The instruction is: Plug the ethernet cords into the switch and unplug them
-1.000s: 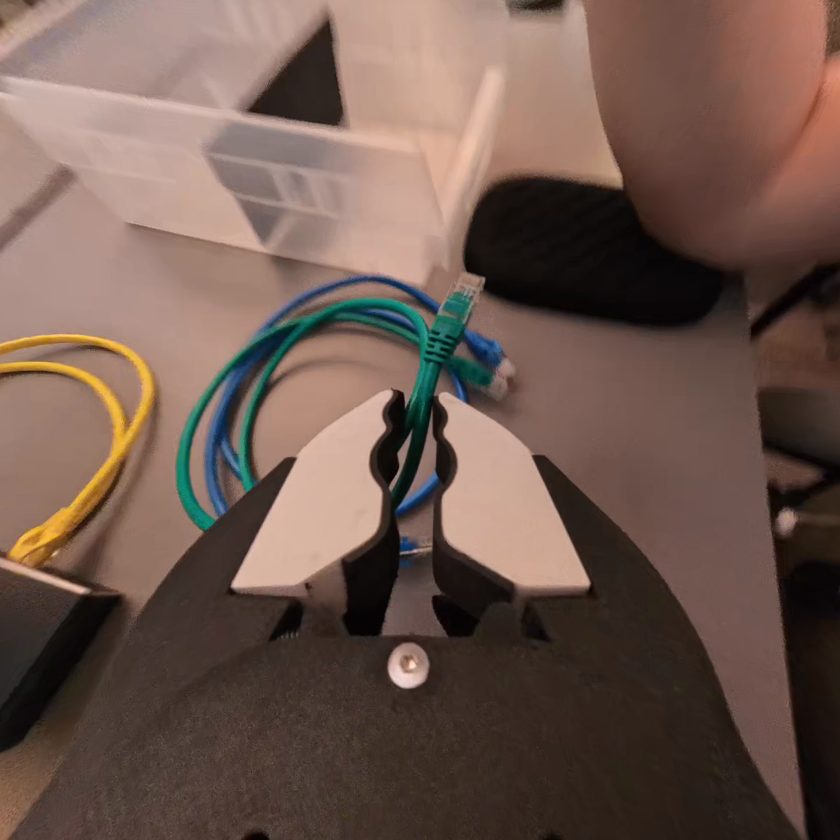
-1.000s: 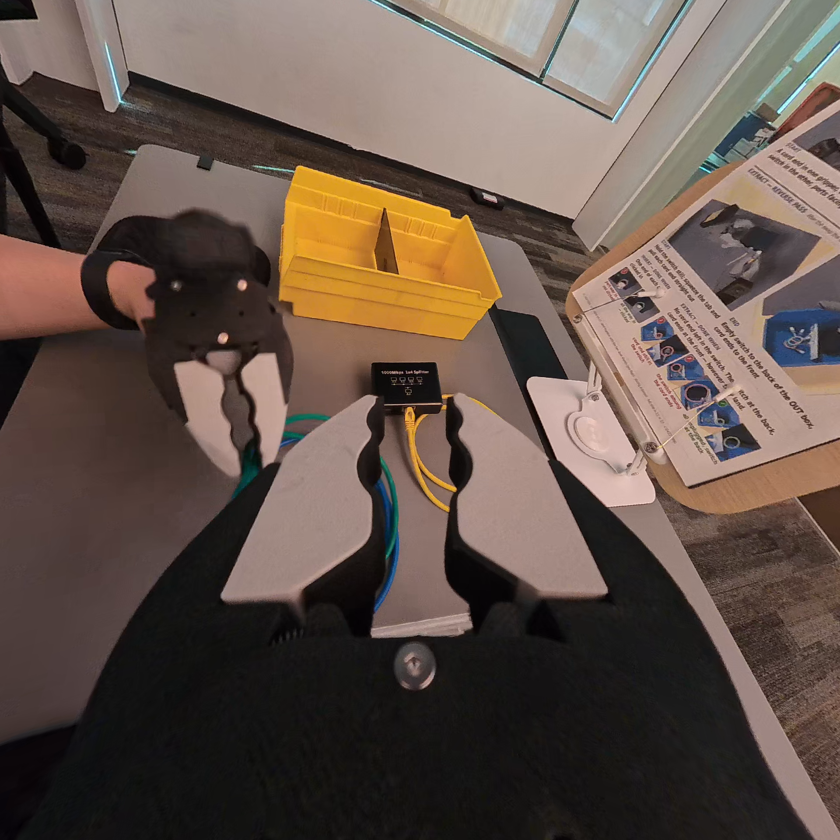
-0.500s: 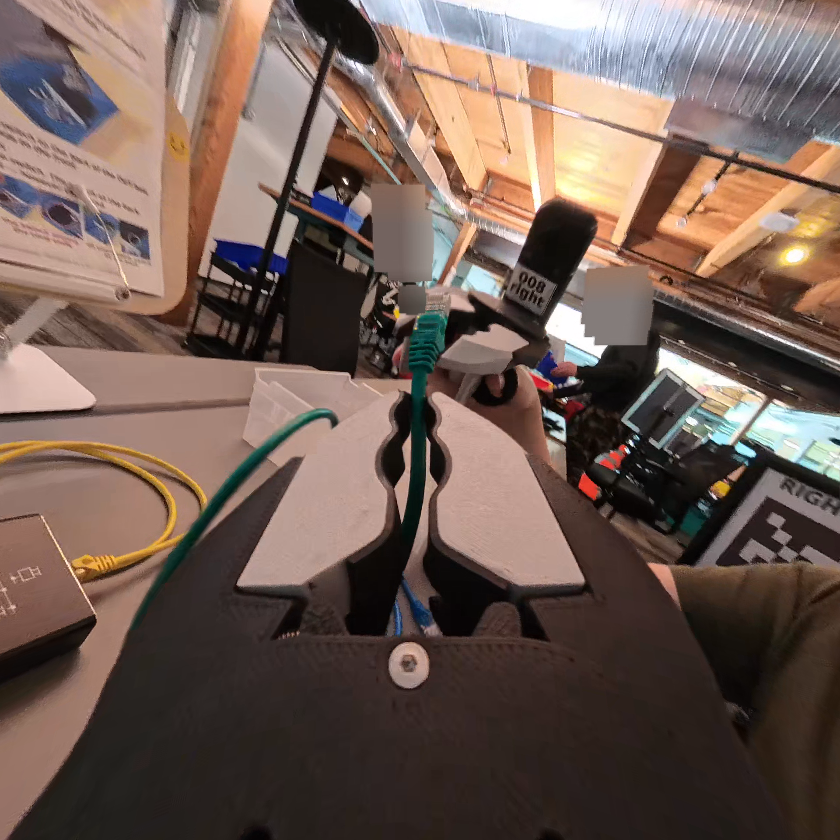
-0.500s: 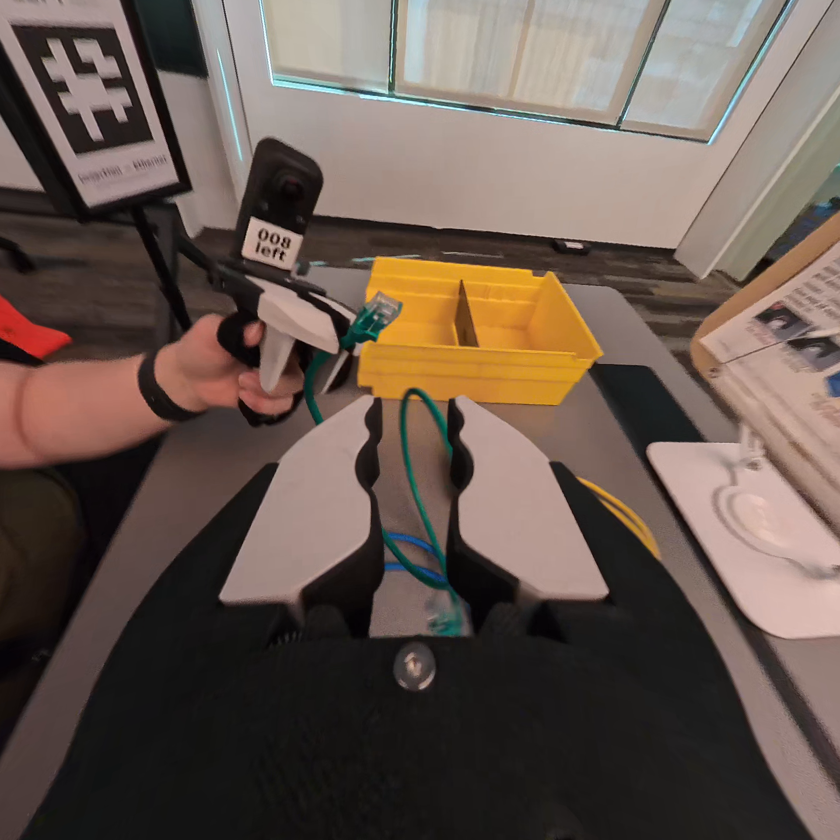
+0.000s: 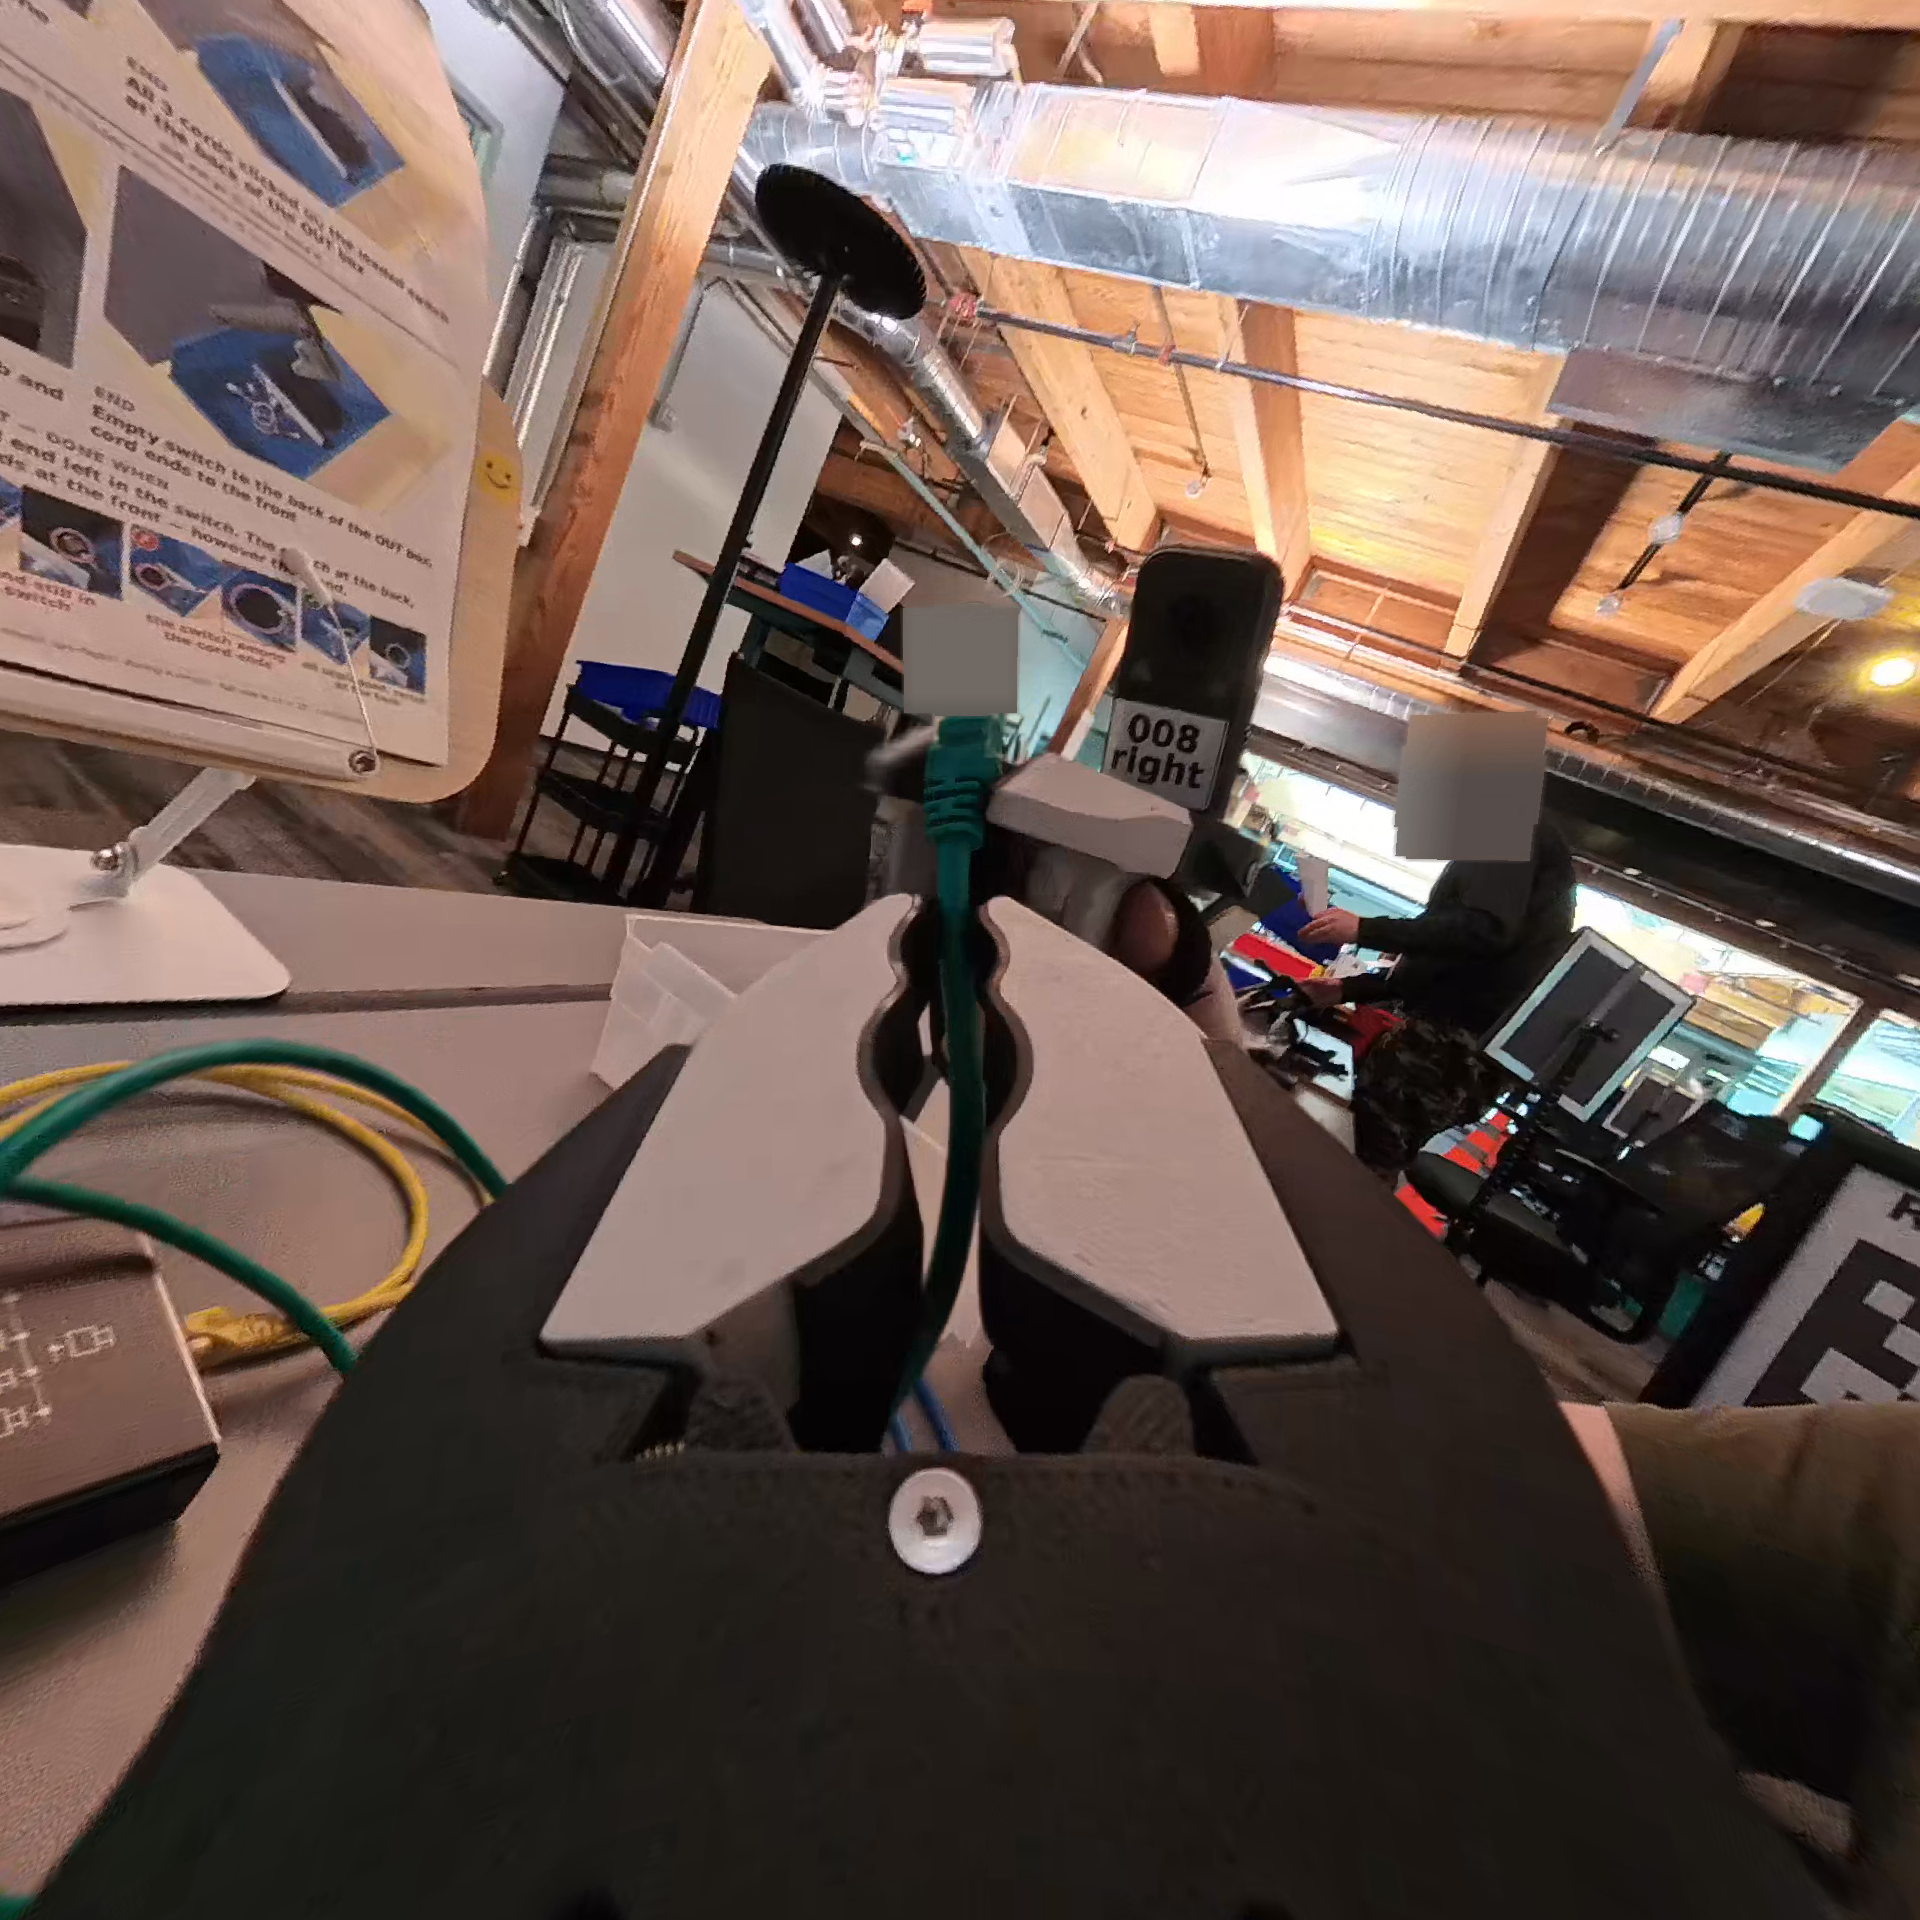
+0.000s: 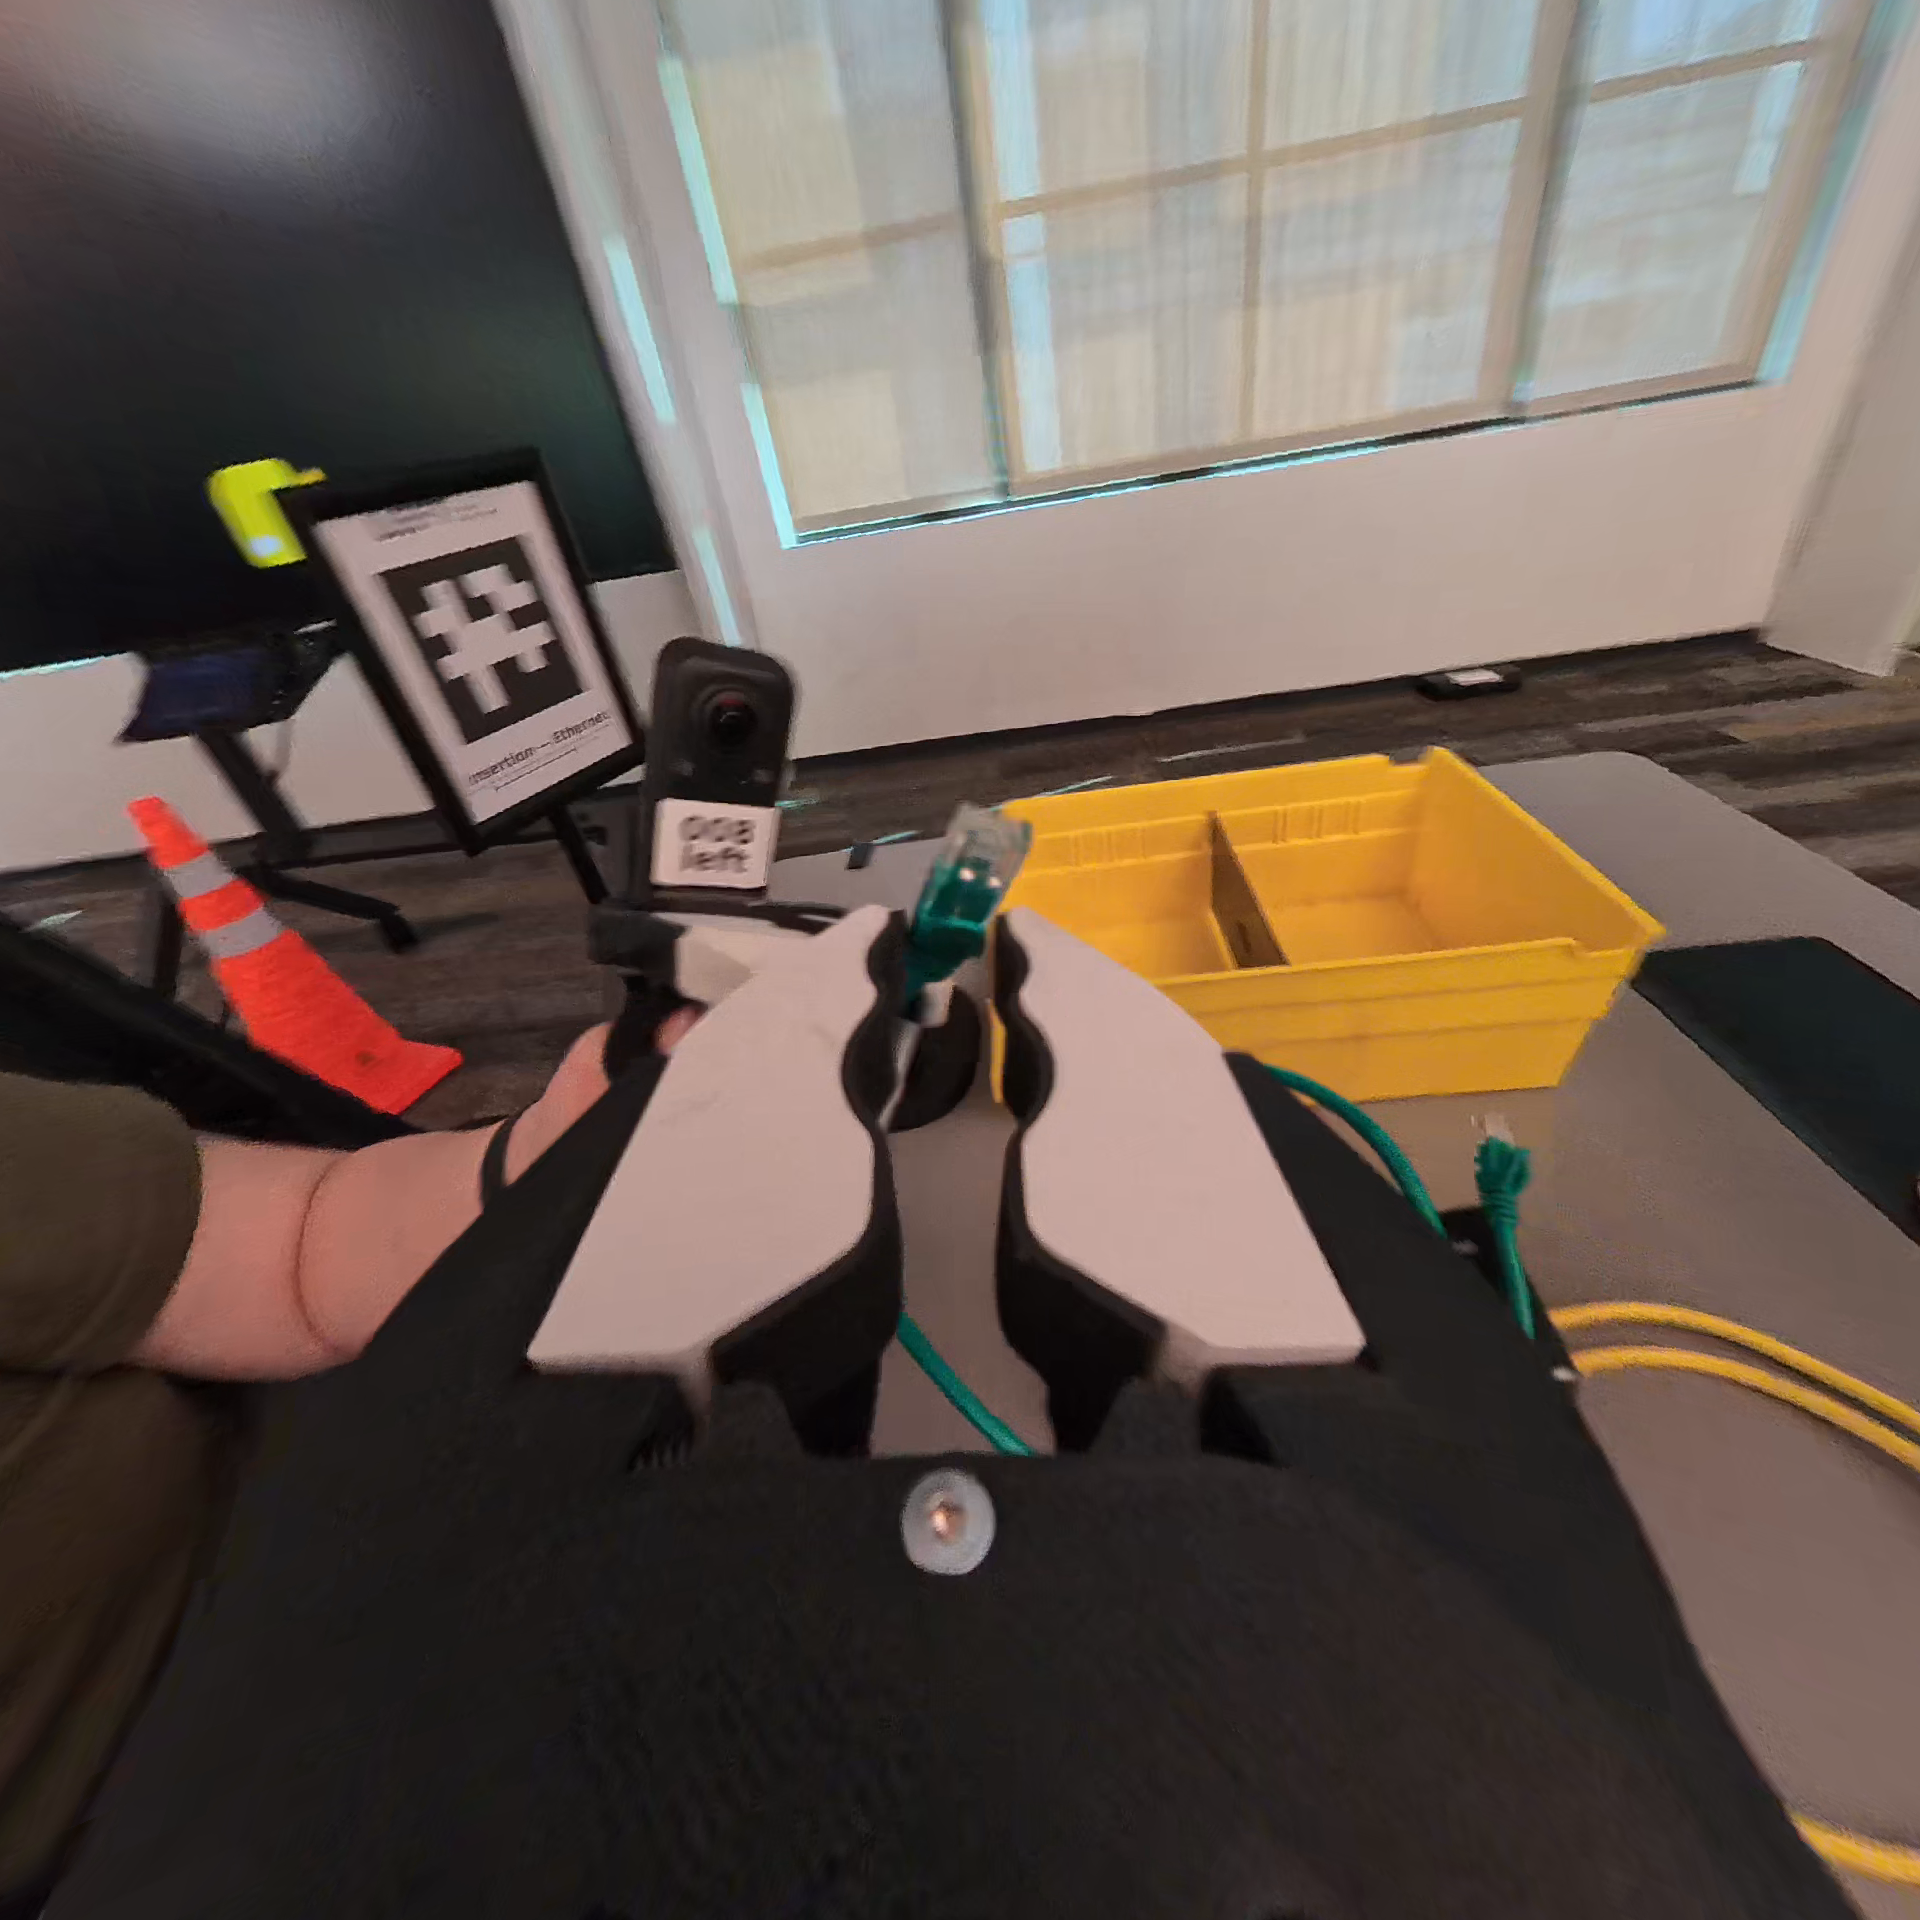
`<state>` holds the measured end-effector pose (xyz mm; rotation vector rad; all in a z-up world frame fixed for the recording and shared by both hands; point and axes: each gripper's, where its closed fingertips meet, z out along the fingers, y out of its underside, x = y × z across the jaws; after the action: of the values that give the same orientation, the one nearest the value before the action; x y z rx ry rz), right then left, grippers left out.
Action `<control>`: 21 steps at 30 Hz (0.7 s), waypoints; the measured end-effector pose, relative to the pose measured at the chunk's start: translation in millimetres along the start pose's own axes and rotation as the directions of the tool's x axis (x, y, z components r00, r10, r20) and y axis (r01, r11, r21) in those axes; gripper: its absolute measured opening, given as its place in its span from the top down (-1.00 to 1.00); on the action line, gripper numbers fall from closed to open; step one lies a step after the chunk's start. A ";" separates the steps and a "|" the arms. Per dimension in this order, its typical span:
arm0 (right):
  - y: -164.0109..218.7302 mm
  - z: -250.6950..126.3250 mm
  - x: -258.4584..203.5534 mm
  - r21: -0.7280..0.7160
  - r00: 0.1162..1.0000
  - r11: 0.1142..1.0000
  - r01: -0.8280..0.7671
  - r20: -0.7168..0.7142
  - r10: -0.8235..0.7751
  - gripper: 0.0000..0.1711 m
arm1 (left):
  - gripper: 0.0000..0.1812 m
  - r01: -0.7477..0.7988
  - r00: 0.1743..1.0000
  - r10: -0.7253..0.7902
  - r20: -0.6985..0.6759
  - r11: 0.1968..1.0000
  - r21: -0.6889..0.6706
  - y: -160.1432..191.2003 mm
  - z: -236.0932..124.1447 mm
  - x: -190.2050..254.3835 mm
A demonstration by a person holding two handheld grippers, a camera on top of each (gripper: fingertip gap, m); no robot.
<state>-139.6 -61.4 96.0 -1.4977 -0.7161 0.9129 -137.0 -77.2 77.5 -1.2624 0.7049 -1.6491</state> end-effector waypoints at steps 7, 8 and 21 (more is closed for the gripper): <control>16.1 -1.1 -1.1 -0.172 0.988 0.975 0.143 -0.032 -0.151 0.84 | 0.40 -0.147 0.985 0.158 0.067 0.979 -0.139 -16.0 -11.0 -0.3; 18.4 0.0 -3.5 -0.205 0.979 0.960 0.190 -0.040 -0.202 0.84 | 0.36 -0.175 0.977 0.192 0.096 0.971 -0.160 -21.8 -12.7 0.5; 49.0 14.8 -17.9 -0.467 0.805 0.720 0.513 -0.030 -0.593 0.83 | 0.81 -0.080 0.935 0.243 0.257 0.853 -0.515 10.3 -13.1 -0.5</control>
<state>-164.4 -75.4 49.9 -1.5843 -1.2151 0.1430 -146.1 -82.1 64.5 -1.7304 1.0474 -1.1156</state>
